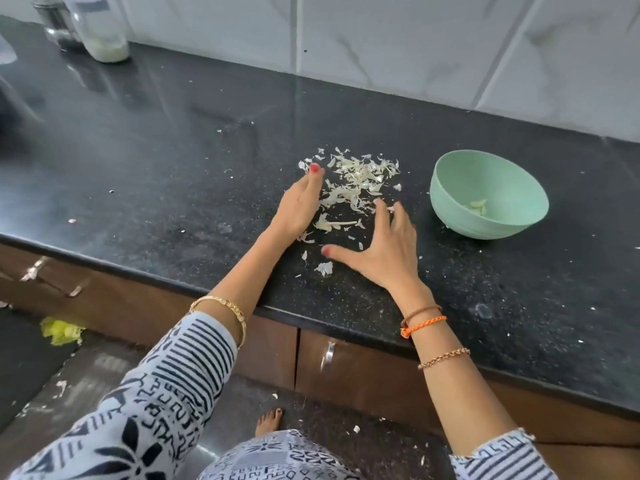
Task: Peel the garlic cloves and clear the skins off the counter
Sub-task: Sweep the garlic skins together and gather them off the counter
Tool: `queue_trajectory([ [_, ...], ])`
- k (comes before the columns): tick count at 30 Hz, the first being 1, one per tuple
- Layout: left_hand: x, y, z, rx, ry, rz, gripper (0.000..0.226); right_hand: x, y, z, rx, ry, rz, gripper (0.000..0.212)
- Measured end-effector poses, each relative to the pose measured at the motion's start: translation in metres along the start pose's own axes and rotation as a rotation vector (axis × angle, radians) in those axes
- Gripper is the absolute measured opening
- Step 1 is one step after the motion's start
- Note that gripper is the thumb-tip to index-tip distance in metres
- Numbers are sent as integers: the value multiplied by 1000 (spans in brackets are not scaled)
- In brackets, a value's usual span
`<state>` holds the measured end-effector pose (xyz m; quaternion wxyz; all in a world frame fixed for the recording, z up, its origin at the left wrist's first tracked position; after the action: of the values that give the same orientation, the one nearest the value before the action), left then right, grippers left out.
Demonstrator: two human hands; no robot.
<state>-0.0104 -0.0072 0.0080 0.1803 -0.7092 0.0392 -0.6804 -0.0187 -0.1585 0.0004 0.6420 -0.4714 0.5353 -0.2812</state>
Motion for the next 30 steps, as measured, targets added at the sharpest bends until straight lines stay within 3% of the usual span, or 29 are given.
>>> queue_trajectory([
  [2,6,5,11,-85,-48,-278,67,-8,4,-1,-47,-36,-38,130],
  [4,12,2,23,-21,-39,-352,65,-13,9,-1,-21,-41,-60,134],
  [9,0,-15,55,79,-5,-132,58,-23,19,26,95,42,-83,129],
  [13,-11,-17,75,129,24,-19,30,-16,10,75,188,230,-27,125],
  [18,-6,-10,101,88,74,18,31,-2,3,126,210,246,20,121],
  [22,-7,-9,120,93,104,10,27,-1,-6,160,154,52,52,96],
  [25,-10,-12,127,92,81,-87,47,-5,-2,169,10,-123,5,69],
  [28,-15,-12,129,69,82,-75,51,-8,1,163,15,-215,97,41],
  [30,-17,-10,130,47,99,-63,51,-10,4,155,17,-245,138,32],
])
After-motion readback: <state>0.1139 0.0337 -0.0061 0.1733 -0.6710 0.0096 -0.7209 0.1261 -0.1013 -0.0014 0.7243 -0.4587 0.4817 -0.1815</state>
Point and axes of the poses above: each hand's wrist, its own z-axis towards the middle knuckle, its own y-axis out of the palm, x = y × z, the point moved 2 cm from there along z, towards the middle knuckle, and after that the axes turned 2 degrees about -x, right-handed, at the moved point
